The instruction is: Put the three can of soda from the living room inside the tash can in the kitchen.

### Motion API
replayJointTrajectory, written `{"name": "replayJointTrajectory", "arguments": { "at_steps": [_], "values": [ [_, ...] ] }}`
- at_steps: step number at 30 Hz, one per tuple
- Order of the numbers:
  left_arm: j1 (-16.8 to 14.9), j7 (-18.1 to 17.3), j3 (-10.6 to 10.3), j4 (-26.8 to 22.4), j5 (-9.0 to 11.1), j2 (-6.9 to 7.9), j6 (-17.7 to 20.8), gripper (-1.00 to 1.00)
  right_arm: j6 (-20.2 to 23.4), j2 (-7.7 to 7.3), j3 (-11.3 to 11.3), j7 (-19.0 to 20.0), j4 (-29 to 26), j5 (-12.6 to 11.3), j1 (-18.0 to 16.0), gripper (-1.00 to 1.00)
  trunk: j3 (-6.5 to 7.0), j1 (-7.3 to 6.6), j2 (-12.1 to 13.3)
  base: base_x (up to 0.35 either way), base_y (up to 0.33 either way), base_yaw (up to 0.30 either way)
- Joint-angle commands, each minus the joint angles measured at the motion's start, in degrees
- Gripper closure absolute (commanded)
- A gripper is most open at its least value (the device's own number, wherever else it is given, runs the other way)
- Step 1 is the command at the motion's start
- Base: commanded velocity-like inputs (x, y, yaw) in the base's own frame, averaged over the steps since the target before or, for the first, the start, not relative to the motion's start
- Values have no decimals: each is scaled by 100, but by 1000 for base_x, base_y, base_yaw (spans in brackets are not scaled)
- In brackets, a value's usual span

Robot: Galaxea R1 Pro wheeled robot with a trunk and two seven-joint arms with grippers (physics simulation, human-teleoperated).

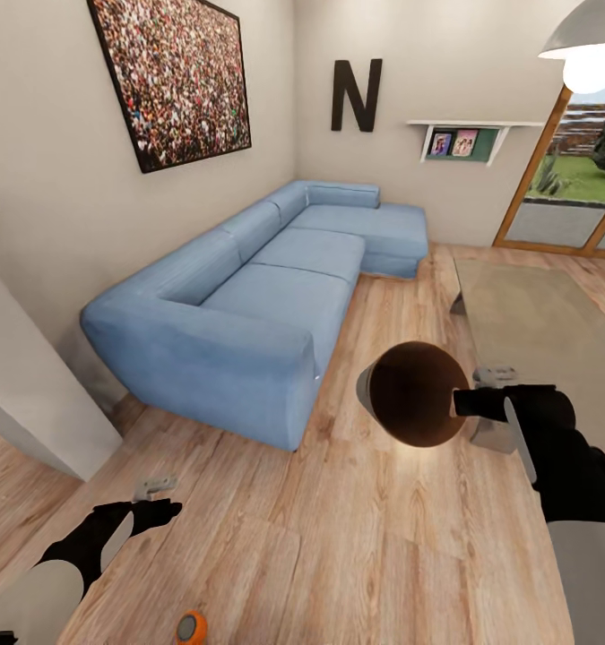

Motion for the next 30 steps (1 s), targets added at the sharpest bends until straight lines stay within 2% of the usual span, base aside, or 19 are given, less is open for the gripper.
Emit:
{"name": "replayJointTrajectory", "arguments": {
  "at_steps": [1,6,14,21,30],
  "values": [
    [0,0,0,0,0,0,0,-100,9,1,0,36,0,-106,-9,100,0,0,0,0,0,0],
    [0,0,0,0,0,-1,0,-100,9,12,0,36,24,-110,-31,100,-1,0,0,0,0,0],
    [0,0,-1,0,0,-1,0,-100,9,2,-18,37,521,-114,-44,100,-52,0,0,0,0,0],
    [0,6,-2,15,-4,-1,7,-100,9,-5,-21,37,622,-108,-47,100,-114,0,0,0,0,0],
    [0,9,-10,653,-5,-2,8,-100,9,-6,-13,35,646,-106,-232,100,-214,22,-41,0,0,0]
  ]
}}
